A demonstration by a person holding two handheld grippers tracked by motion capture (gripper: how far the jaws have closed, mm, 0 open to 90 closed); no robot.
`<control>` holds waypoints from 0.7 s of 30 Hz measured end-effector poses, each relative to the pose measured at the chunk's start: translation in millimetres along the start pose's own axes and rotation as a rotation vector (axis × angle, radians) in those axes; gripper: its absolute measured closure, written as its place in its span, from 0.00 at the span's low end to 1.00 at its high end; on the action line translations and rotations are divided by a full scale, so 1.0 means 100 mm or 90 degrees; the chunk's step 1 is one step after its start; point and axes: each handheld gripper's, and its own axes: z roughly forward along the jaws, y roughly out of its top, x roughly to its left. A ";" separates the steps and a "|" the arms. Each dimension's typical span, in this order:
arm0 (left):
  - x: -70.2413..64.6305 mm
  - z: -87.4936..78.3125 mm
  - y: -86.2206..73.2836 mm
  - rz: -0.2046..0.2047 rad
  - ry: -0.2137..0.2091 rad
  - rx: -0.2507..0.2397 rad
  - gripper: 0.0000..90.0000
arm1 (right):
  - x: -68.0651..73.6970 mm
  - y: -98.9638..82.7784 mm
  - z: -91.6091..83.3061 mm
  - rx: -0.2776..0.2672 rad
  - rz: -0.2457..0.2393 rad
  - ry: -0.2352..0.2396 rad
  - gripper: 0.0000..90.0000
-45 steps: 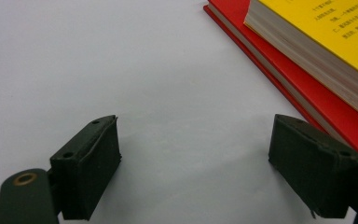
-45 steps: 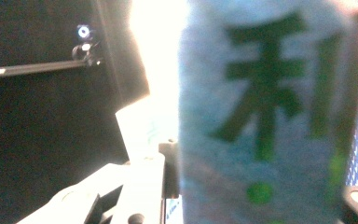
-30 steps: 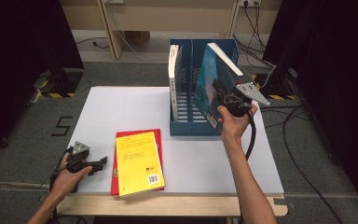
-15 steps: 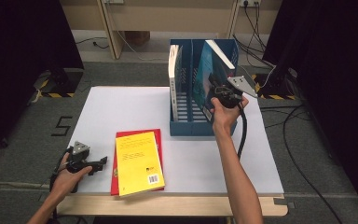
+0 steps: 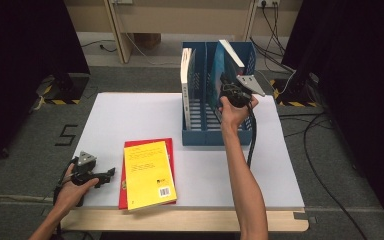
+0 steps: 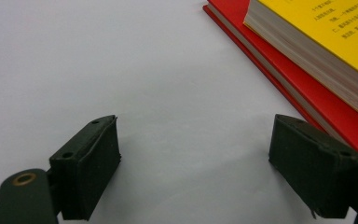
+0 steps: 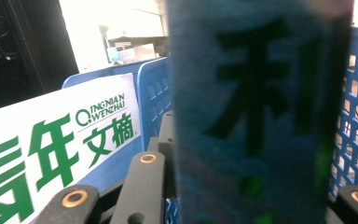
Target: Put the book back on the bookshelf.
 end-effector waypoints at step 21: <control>0.00 0.00 0.00 0.003 0.000 0.001 0.17 | 0.02 -0.31 0.27 0.003 -0.001 -0.013 0.82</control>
